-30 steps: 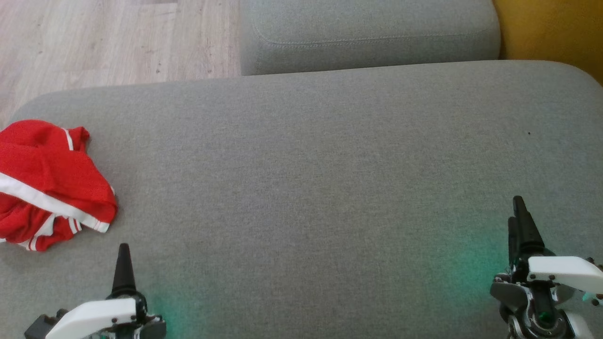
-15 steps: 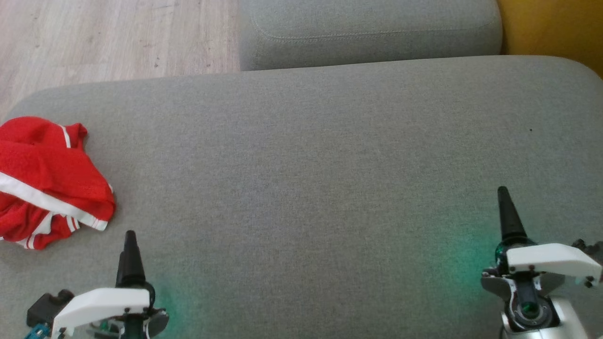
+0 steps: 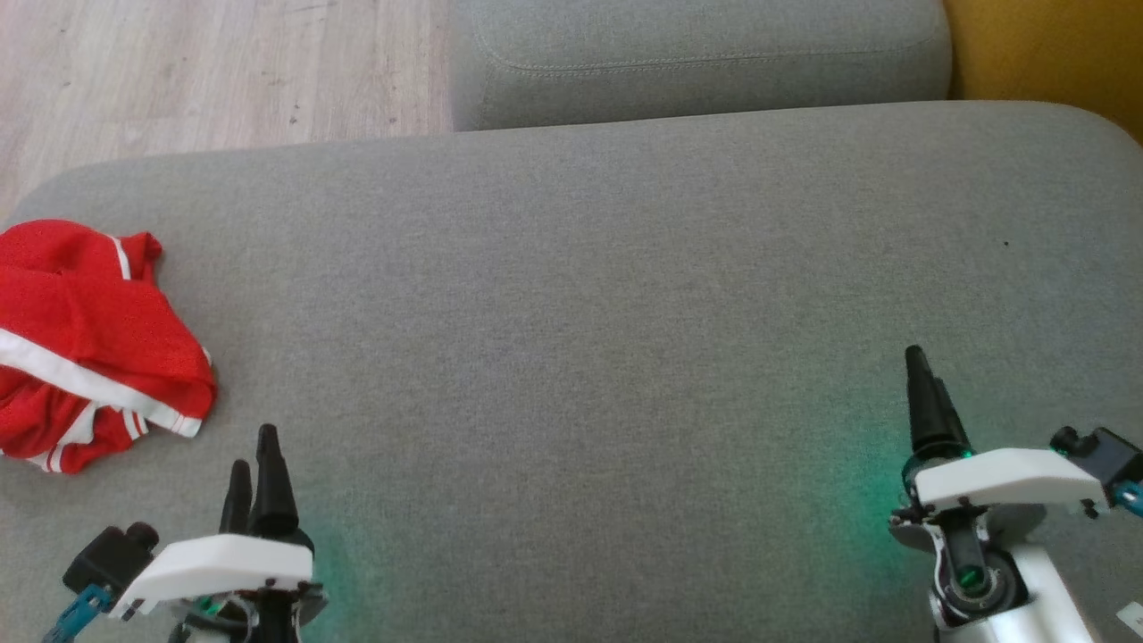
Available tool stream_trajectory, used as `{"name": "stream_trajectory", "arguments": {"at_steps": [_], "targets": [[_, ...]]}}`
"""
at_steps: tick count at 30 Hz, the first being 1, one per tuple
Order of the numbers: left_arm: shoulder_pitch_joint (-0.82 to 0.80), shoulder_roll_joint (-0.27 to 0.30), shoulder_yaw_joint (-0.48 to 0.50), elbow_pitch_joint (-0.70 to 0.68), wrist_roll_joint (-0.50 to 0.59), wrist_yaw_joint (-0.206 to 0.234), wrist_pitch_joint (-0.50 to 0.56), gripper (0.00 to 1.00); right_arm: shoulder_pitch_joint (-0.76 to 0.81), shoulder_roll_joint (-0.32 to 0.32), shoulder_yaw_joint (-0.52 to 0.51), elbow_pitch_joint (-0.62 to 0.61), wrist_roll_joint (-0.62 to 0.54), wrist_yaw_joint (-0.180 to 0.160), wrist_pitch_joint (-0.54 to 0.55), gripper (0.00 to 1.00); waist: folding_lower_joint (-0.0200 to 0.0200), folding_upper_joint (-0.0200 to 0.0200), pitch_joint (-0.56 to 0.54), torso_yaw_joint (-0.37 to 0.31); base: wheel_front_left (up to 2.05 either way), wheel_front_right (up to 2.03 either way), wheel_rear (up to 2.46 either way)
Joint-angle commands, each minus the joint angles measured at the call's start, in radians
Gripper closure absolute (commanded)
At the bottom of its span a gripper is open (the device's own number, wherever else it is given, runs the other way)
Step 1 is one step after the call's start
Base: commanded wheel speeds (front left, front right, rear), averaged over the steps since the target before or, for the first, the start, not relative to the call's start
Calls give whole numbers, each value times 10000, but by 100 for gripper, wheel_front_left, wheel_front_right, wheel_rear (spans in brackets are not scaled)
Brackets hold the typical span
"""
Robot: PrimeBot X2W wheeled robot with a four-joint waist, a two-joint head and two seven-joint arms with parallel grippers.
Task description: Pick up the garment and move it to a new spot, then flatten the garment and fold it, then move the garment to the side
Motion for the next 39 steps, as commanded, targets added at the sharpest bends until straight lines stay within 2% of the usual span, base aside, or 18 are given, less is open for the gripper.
{"name": "stream_trajectory", "arguments": {"at_steps": [1,39], "targets": [[-539,211,101,-215,336,-12,-150,0,-578,-209,162,-207,-313,-3,-156,0,0,0,8,-2,0,0,0],[-558,181,-410,377,5138,358,-1236,0,-1021,-109,941,835,-5367,-5,-1247,0,-1,0,105,-163,0,0,0]]}}
